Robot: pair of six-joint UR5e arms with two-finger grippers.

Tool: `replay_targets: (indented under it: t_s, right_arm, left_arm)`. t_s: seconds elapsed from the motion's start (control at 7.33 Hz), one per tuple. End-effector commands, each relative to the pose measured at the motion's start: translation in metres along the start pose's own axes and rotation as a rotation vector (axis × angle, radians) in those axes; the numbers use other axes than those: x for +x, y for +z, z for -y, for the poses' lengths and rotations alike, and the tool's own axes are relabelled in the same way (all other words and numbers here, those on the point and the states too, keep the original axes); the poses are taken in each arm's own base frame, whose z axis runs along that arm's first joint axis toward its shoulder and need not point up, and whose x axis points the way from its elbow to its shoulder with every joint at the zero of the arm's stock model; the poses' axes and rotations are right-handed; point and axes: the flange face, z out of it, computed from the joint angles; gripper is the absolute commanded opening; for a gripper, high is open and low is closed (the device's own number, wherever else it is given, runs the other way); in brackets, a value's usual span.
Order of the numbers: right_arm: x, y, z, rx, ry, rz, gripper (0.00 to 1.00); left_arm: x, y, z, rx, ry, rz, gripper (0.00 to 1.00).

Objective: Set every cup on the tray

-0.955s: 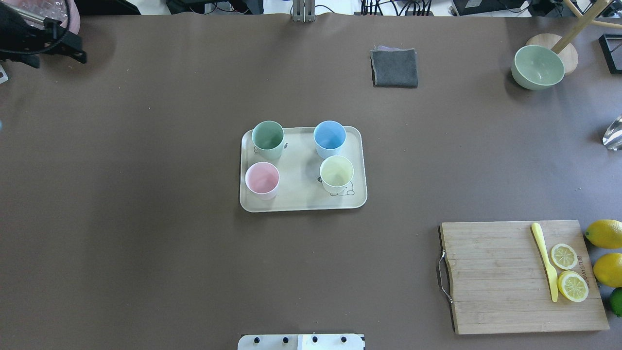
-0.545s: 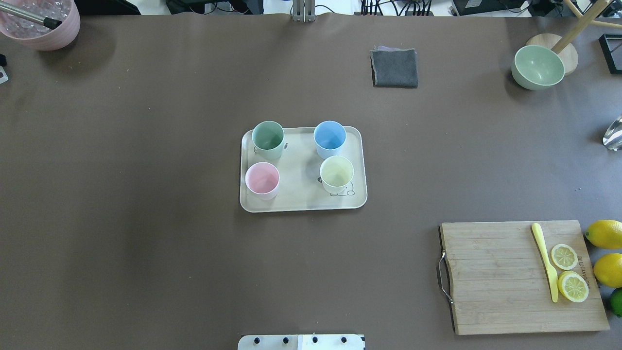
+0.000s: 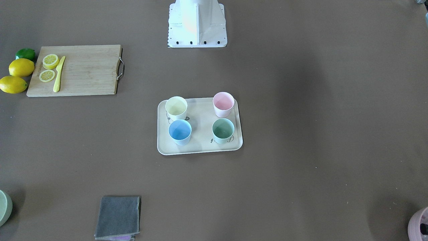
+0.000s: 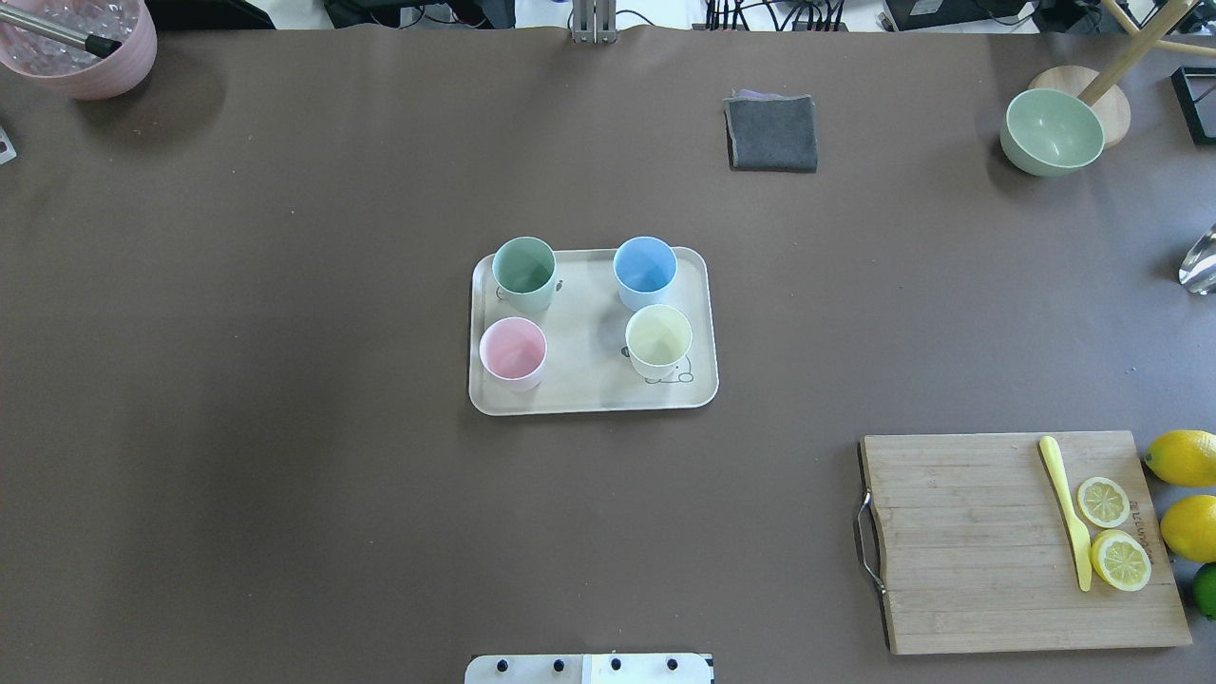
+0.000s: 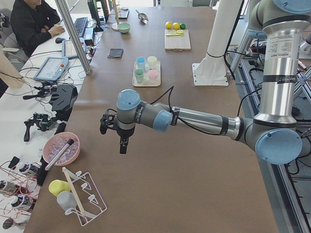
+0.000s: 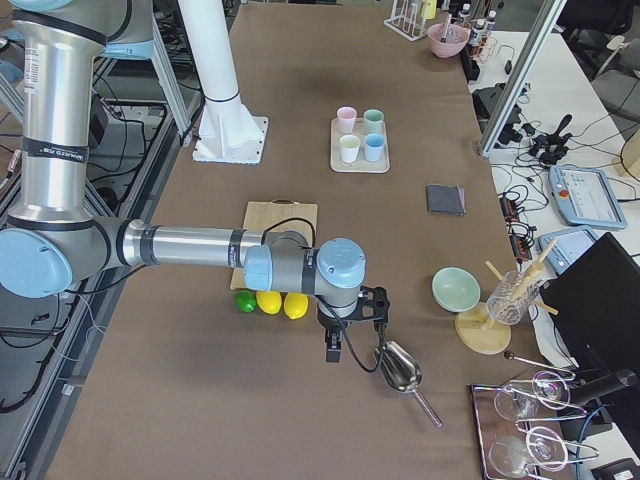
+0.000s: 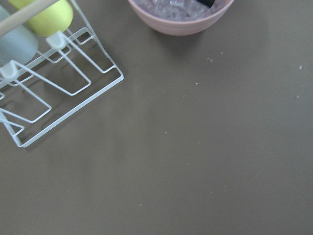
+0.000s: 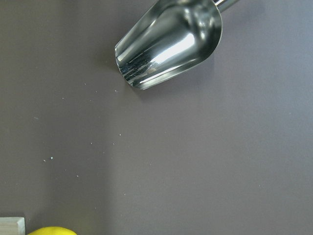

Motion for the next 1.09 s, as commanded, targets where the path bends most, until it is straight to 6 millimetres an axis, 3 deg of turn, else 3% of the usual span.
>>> replay_targets:
  t_s: [0.0,0.14,0.95]
  right_arm:
    - [-0.005,-0.006,0.009,0.013,0.015,-0.003,1.0]
    - [-0.006,-0.007,0.013,0.016,0.026,-0.003,1.0]
    - [-0.014,-0.013,0.021,0.026,0.021,0.021,1.0]
  left_arm:
    - [-0.034,0.007,-0.026,-0.033,-0.039,0.016,0.98]
    - [-0.04,0.012,-0.035,-0.045,-0.05,0.021,0.98]
    - [-0.041,0.011,-0.036,-0.044,-0.053,0.021,0.98]
